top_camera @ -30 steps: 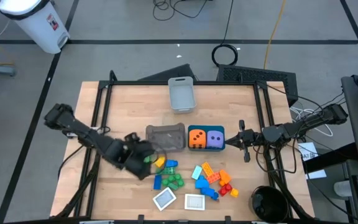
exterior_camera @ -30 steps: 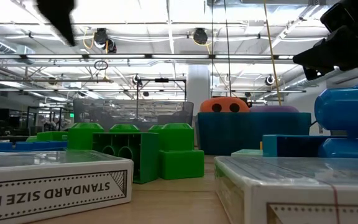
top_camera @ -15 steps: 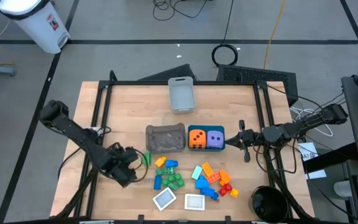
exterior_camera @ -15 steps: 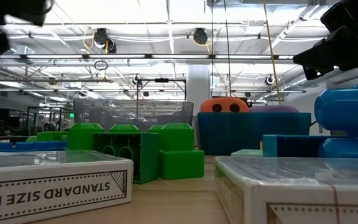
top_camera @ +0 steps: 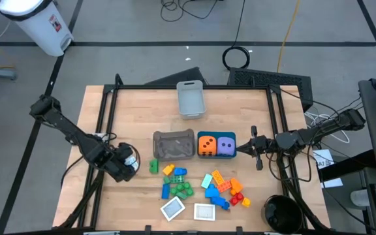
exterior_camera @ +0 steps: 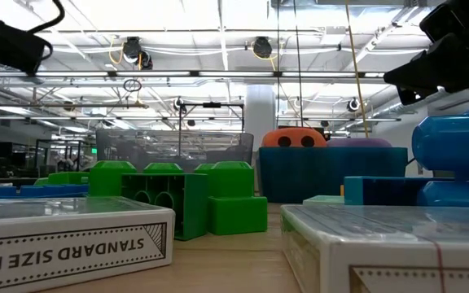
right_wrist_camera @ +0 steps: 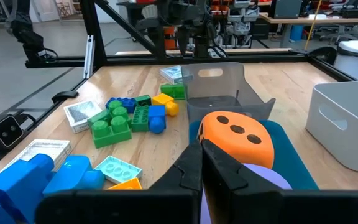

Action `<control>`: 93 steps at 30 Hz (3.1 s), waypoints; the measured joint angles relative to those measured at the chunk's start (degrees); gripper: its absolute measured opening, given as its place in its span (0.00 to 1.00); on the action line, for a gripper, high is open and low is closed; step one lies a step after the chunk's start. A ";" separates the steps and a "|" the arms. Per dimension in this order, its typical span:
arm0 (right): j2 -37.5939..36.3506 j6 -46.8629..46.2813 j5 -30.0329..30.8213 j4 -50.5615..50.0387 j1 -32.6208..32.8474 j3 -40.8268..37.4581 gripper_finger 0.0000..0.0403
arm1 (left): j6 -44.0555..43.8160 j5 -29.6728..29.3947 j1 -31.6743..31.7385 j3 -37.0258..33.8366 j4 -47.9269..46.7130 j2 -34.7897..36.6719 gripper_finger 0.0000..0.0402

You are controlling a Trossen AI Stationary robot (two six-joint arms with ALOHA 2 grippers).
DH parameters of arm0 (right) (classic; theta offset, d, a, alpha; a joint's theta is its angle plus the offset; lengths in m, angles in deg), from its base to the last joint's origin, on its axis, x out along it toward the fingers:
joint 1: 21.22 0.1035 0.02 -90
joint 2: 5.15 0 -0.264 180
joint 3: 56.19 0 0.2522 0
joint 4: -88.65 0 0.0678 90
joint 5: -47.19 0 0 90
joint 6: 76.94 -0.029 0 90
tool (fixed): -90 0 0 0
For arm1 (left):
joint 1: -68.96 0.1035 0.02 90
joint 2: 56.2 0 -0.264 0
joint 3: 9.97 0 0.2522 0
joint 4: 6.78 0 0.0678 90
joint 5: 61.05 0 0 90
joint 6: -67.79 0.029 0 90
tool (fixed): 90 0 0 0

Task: Pick & Place Toys
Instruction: Put the blue deck of cards into the black bin

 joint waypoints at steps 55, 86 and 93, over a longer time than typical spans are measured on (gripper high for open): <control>0.02 -0.13 0.02 -0.09 -0.02 0.00 0.00 | 17.03 19.84 7.83 -9.18 14.89 -2.84 0.87; 0.34 0.04 0.04 -0.83 -0.02 0.00 0.00 | 1.41 5.89 -0.60 -8.42 21.25 -14.43 0.87; 0.35 0.07 0.04 -0.83 -0.01 0.00 0.00 | -4.07 1.97 -1.34 -8.44 20.10 -14.62 0.87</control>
